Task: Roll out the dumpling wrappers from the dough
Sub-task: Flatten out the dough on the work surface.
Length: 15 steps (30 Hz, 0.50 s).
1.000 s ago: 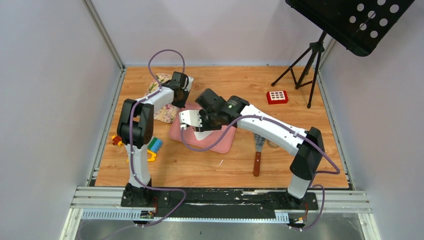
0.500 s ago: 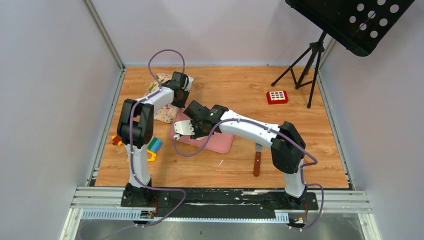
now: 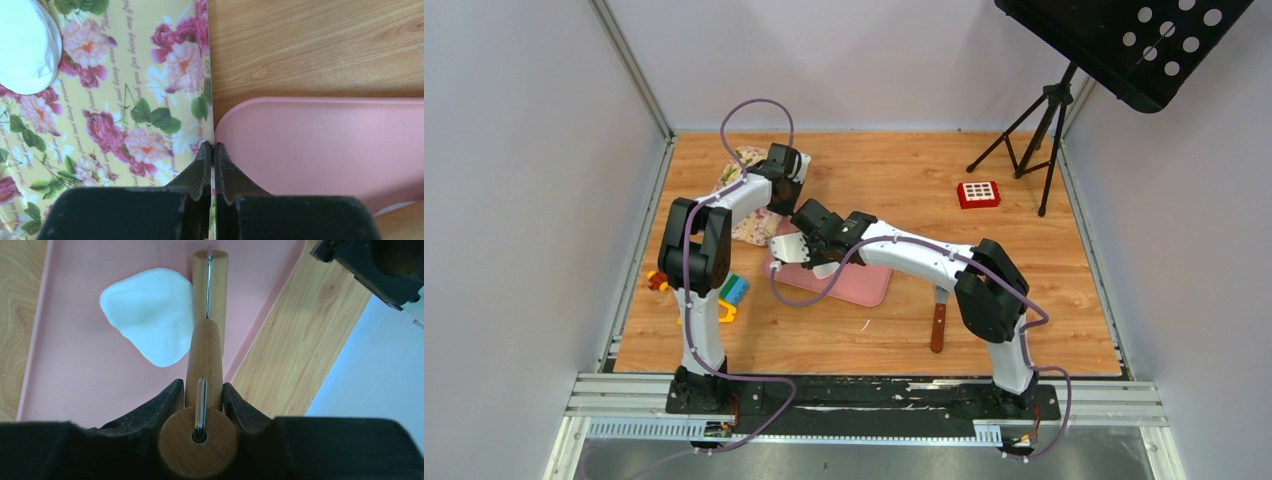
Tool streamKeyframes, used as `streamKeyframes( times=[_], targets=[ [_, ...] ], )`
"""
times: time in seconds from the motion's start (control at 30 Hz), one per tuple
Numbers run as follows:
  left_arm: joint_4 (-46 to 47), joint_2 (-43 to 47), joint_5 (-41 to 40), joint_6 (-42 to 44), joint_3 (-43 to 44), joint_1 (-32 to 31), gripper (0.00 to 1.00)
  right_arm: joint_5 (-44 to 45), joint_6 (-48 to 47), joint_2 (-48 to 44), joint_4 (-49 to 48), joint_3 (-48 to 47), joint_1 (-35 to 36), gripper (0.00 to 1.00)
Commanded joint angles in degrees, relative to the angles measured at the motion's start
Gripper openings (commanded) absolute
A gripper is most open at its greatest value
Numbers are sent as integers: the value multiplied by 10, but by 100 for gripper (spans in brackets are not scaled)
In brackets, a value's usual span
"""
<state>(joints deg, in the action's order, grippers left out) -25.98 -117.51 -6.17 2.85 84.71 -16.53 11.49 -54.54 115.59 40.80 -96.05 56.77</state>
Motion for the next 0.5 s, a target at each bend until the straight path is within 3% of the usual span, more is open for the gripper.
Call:
streamKeyframes(
  times=[0.0, 0.47],
  targets=[
    [-26, -14, -1, -1, -21, -1, 0, -90, 14, -17, 86, 87, 9, 0],
    [-25, -14, -13, 0, -22, -1, 0, -99, 28, -82, 74, 237, 40, 0]
  ],
)
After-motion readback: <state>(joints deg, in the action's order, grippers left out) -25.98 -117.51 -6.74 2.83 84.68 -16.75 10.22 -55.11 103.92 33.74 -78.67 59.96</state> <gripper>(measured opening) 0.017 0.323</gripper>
